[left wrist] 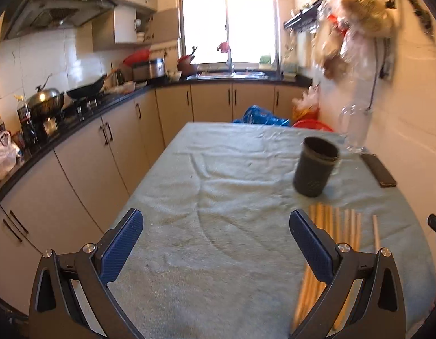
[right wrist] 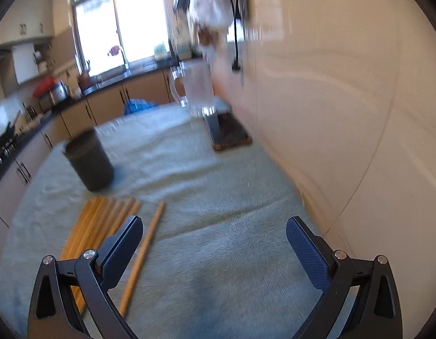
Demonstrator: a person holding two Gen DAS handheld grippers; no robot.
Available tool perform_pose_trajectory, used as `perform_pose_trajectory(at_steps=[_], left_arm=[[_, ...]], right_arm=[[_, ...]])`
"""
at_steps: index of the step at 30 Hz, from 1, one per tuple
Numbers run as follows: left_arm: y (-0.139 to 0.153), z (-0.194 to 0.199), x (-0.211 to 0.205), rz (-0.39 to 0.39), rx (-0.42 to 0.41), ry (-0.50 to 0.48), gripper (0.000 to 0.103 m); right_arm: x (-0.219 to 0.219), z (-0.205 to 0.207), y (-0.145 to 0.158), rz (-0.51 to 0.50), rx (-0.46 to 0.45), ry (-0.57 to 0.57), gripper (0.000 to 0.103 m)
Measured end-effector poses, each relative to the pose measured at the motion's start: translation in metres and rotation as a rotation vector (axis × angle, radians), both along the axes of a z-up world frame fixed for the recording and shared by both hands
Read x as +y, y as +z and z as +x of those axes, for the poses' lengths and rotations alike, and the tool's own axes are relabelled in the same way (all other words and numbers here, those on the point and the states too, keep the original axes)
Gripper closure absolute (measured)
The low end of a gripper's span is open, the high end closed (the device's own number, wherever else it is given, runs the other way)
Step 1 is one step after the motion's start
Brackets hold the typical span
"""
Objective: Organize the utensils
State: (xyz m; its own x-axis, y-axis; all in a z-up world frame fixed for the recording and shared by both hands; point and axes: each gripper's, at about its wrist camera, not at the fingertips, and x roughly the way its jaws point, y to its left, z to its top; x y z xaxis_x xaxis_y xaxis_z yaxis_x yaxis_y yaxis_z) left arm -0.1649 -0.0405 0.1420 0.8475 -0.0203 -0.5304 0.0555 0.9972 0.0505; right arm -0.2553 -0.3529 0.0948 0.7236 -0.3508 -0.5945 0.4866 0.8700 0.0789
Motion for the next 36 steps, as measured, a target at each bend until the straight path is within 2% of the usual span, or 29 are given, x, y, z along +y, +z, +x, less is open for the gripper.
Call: perform_pose_trajectory(at_steps=[12,14,17,19,26,36], left_arm=[[0.031,-0.071,-0.010,0.026,-0.126,-0.033,0.000],[0.034,-0.078,-0.011,0.018,-0.134,-0.040,0.000],[0.036,-0.088,-0.013,0.007,-0.145,-0.054,0.000],[0.035,-0.093,-0.014,0.010,-0.149,-0.055,0.000],[0.028,-0.103,-0.021,0.048,-0.175,-0.067,0.000],[0.016,-0.102,-0.026,0.044,-0.146,-0.107,0.000]], right_arm=[[0.060,-0.085,0.074,-0.194,-0.294,-0.077,0.000],[0.060,-0.092,0.073,-0.171,-0.322,-0.068,0.000],[0.054,-0.086,0.062,-0.070,-0.257,-0.015,0.000],[0.054,-0.085,0.055,-0.045,-0.216,-0.015,0.000],[0.063,-0.089,0.043,-0.087,-0.192,-0.049,0.000],[0.062,-0.094,0.043,-0.056,-0.204,-0.096,0.000]])
